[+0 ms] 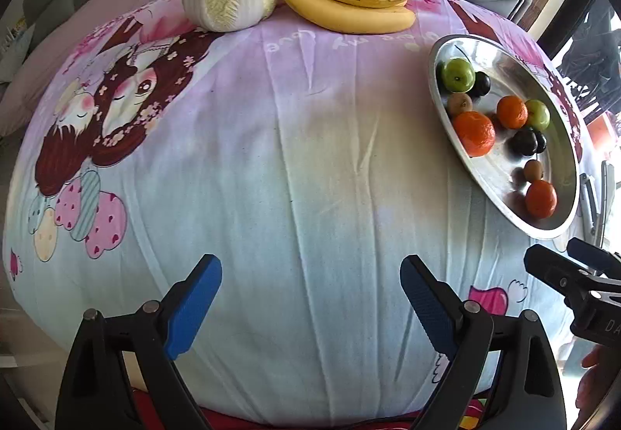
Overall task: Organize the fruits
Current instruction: 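Withdraw both open tools away from the steel bowl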
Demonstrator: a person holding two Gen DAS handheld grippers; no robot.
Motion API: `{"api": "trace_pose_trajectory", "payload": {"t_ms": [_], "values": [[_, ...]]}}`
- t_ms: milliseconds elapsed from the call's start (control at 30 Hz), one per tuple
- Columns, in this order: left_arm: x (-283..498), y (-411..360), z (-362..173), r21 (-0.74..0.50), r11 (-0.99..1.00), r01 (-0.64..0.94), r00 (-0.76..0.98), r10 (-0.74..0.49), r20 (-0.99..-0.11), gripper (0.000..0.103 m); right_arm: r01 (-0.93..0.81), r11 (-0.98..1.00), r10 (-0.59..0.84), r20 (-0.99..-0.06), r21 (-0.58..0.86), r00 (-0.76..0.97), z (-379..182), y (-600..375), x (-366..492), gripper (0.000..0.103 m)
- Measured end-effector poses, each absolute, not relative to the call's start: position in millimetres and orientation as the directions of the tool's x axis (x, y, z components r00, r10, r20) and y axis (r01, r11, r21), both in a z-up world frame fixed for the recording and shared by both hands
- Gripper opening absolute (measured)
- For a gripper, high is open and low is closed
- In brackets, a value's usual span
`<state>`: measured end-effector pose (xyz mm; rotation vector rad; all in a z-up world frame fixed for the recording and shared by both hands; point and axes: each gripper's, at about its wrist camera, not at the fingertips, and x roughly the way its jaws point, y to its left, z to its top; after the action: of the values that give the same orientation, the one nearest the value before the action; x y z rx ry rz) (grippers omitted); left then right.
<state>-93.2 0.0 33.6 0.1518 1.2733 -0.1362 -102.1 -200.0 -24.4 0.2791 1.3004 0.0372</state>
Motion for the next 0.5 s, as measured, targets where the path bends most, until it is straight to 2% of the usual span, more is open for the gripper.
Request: {"api": "trace_pose_trajectory", "payload": {"t_ms": [167, 500], "values": [[-100.7, 0.5, 34.6, 0.109, 0.980, 0.168, 0.311, 0.053, -0.949, 0.093, 0.114, 0.973, 0.165, -0.948, 0.202, 0.272, -23.7, -196.4, -107.5, 0.103], [-101.1, 0.2, 32.0, 0.146, 0.977, 0.153, 0.297, 0.095, -0.950, 0.093, 0.116, 0.976, 0.151, -0.954, 0.185, 0.258, -31.1, -188.1, -104.0, 0.103]]}}
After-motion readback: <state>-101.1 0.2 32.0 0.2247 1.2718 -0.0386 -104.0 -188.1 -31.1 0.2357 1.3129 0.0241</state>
